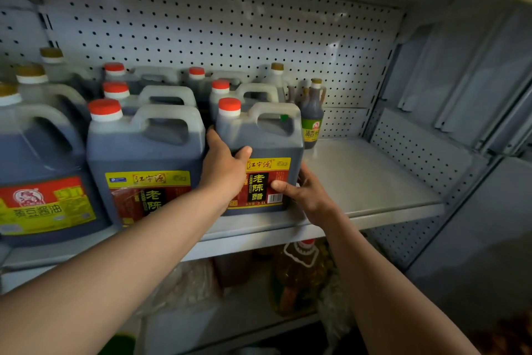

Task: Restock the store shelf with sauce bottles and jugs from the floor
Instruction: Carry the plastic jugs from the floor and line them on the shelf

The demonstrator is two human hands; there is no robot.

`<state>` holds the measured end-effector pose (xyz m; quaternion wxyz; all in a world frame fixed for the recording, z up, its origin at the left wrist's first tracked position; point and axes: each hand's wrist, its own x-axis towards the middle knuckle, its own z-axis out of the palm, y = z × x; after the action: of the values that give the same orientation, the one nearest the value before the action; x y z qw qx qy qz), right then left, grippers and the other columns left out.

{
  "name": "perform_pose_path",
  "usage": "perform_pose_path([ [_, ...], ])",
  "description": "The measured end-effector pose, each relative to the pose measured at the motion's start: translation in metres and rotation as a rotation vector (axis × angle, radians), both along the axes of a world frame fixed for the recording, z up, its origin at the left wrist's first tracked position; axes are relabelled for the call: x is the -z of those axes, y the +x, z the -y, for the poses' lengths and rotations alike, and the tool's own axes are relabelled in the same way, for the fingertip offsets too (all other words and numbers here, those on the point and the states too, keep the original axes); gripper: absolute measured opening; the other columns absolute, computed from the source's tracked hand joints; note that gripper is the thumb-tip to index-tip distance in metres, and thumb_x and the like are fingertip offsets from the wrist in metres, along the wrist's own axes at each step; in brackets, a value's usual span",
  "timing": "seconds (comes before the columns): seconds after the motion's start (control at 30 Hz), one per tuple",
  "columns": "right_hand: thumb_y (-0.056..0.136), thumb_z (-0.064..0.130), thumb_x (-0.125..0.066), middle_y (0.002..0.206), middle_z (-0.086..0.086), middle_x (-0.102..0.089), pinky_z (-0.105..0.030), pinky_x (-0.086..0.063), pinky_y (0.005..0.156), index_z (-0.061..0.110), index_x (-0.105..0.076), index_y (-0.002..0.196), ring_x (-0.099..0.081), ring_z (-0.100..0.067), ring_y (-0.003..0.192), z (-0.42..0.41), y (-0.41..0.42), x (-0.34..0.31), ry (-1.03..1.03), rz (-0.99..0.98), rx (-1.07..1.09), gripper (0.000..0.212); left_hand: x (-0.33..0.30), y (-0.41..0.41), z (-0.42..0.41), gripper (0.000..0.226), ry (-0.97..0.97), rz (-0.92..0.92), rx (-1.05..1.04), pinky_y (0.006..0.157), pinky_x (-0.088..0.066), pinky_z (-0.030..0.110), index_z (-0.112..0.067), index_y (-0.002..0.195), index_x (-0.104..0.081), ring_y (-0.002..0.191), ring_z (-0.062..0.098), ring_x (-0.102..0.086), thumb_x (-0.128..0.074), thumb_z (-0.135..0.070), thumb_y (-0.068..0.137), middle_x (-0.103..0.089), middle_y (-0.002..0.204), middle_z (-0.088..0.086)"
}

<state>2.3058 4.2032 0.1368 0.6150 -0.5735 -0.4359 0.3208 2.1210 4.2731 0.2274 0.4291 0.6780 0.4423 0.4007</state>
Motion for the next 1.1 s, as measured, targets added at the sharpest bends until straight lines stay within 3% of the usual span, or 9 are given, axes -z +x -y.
perform_pose_path([
  [0.3, 0.076, 0.025, -0.089, 0.13, -0.009, -0.068, -0.048, -0.055, 0.1, 0.016, -0.054, 0.14, -0.064, -0.03, 0.122, 0.002, -0.006, 0.0, -0.024, -0.023, 0.016, 0.074, -0.003, -0.001, 0.02, 0.075, -0.002, 0.047, -0.06, 0.102, -0.041, 0.035, -0.02, 0.158, -0.01, 0.131, 0.028, -0.05, -0.057, -0.025, 0.1, -0.048, 0.147, 0.007],
  [0.4, 0.077, 0.027, -0.087, 0.131, -0.009, -0.067, -0.05, -0.053, 0.103, 0.018, -0.054, 0.14, -0.063, -0.03, 0.124, 0.006, -0.011, -0.003, -0.042, -0.017, 0.021, 0.072, 0.001, 0.001, 0.033, 0.08, -0.008, 0.058, -0.106, 0.11, -0.036, 0.039, -0.017, 0.159, -0.008, 0.141, 0.027, -0.039, -0.059, -0.028, 0.099, -0.036, 0.156, 0.009],
  [0.5, 0.081, 0.027, -0.082, 0.13, -0.003, -0.068, -0.04, -0.057, 0.095, 0.024, -0.057, 0.138, -0.063, -0.026, 0.123, 0.012, -0.02, -0.008, -0.088, 0.011, 0.064, 0.062, 0.009, -0.005, 0.05, 0.087, 0.032, -0.004, -0.093, 0.115, -0.029, 0.04, -0.014, 0.159, -0.002, 0.149, 0.025, -0.022, -0.06, -0.034, 0.097, -0.022, 0.162, 0.008],
  [0.6, 0.087, 0.028, -0.079, 0.133, 0.001, -0.065, -0.024, -0.056, 0.075, 0.028, -0.055, 0.141, -0.062, -0.025, 0.122, 0.023, -0.032, -0.016, -0.166, 0.088, 0.163, 0.059, 0.015, -0.016, 0.054, 0.087, 0.095, -0.043, -0.057, 0.116, -0.027, 0.041, -0.011, 0.159, -0.005, 0.148, 0.027, -0.023, -0.061, -0.036, 0.096, -0.022, 0.162, 0.01],
  [0.7, 0.084, 0.031, -0.082, 0.148, -0.004, -0.051, -0.036, -0.055, 0.092, 0.028, -0.04, 0.154, -0.054, -0.024, 0.129, 0.043, -0.044, -0.025, -0.221, 0.139, 0.333, 0.082, 0.017, -0.027, 0.054, 0.086, 0.13, -0.046, 0.008, 0.116, -0.028, 0.044, -0.01, 0.158, -0.011, 0.146, 0.028, -0.027, -0.064, -0.035, 0.095, -0.026, 0.16, 0.012],
  [0.77, 0.083, 0.032, -0.082, 0.153, -0.008, -0.045, -0.042, -0.051, 0.102, 0.027, -0.035, 0.157, -0.05, -0.027, 0.133, 0.063, -0.055, -0.033, -0.261, 0.198, 0.418, 0.088, 0.02, -0.035, 0.058, 0.085, 0.158, -0.045, 0.074, 0.117, -0.031, 0.046, -0.011, 0.158, -0.014, 0.147, 0.029, -0.026, -0.065, -0.035, 0.093, -0.025, 0.16, 0.012],
  [0.87, 0.083, 0.035, -0.082, 0.152, -0.008, -0.046, -0.04, -0.05, 0.103, 0.028, -0.037, 0.156, -0.05, -0.025, 0.134, 0.097, -0.081, -0.044, -0.352, 0.388, 0.509, 0.086, 0.029, -0.049, 0.061, 0.085, 0.15, -0.09, 0.208, 0.118, -0.029, 0.05, -0.014, 0.157, -0.017, 0.148, 0.031, -0.024, -0.067, -0.033, 0.092, -0.022, 0.161, 0.013],
  [1.03, 0.079, 0.041, -0.085, 0.141, -0.007, -0.054, -0.035, -0.045, 0.101, 0.031, -0.048, 0.146, -0.052, -0.025, 0.129, 0.164, -0.144, -0.053, -0.538, 0.714, 0.709, 0.077, 0.042, -0.09, 0.061, 0.08, 0.264, -0.208, 0.443, 0.117, -0.027, 0.041, -0.02, 0.152, -0.033, 0.144, 0.03, -0.028, -0.076, -0.03, 0.085, -0.03, 0.157, 0.01],
  [1.1, 0.077, 0.047, -0.084, 0.137, -0.007, -0.054, -0.034, -0.043, 0.098, 0.034, -0.048, 0.143, -0.052, -0.026, 0.125, 0.193, -0.173, -0.05, -0.637, 0.759, 0.77, 0.076, 0.045, -0.112, 0.066, 0.075, 0.275, -0.237, 0.546, 0.113, -0.03, 0.038, -0.024, 0.147, -0.041, 0.14, 0.028, -0.032, -0.079, -0.029, 0.083, -0.036, 0.151, 0.008],
])
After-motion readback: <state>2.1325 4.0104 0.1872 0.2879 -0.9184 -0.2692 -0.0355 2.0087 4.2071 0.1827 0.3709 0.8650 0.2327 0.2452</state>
